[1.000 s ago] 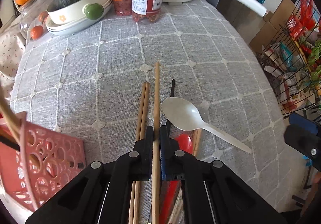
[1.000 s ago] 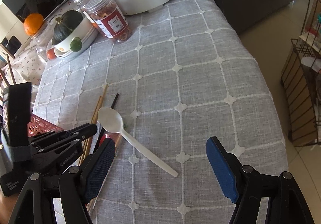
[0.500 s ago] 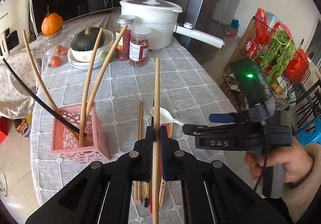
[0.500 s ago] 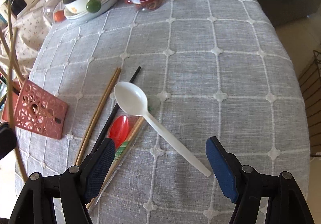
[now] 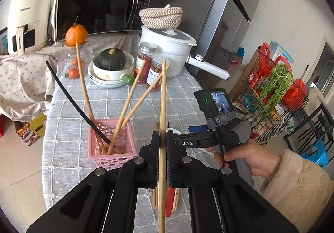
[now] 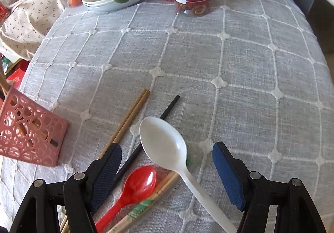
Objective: Organize utensils
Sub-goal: 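Carry the wooden chopsticks into the pink basket with the left tool while the right tool grasps the white spoon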
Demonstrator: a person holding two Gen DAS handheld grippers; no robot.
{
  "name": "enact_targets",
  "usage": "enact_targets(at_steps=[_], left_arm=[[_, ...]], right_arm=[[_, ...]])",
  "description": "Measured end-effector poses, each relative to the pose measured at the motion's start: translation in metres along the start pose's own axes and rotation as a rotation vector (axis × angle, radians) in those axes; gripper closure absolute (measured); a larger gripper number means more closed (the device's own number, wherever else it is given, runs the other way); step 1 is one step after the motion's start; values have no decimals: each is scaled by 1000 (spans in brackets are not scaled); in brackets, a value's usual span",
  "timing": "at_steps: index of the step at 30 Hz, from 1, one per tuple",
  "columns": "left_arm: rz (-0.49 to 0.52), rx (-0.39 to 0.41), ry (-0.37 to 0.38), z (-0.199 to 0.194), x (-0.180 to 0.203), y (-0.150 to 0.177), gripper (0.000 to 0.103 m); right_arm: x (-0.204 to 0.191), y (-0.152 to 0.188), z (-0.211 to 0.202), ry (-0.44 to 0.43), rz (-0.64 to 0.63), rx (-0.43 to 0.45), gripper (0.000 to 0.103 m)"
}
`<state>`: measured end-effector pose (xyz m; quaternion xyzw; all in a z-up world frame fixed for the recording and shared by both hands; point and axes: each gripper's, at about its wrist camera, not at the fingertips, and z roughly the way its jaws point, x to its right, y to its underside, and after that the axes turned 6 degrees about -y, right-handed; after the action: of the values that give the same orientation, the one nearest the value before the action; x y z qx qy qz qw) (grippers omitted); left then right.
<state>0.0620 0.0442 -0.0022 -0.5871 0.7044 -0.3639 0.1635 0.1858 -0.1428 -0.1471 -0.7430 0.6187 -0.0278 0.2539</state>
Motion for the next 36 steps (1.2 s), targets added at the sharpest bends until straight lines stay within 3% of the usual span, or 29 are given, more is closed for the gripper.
enact_targets(at_steps=[4, 14, 19, 27, 36], left_arm=[[-35, 32, -8, -4, -13, -4, 97], [-80, 113, -24, -12, -27, -12, 97], [-103, 205, -53, -23, -31, -20, 97], [-95, 514, -142, -32, -33, -37, 97], [-53, 543, -257, 20, -29, -39, 97]], right_arm=[[1, -8, 13, 29, 14, -9, 27], [2, -11, 21, 30, 2, -8, 63], [8, -9, 11, 27, 30, 19, 66], [10, -3, -32, -16, 65, 149, 67], [0, 4, -63, -43, 67, 270, 67]])
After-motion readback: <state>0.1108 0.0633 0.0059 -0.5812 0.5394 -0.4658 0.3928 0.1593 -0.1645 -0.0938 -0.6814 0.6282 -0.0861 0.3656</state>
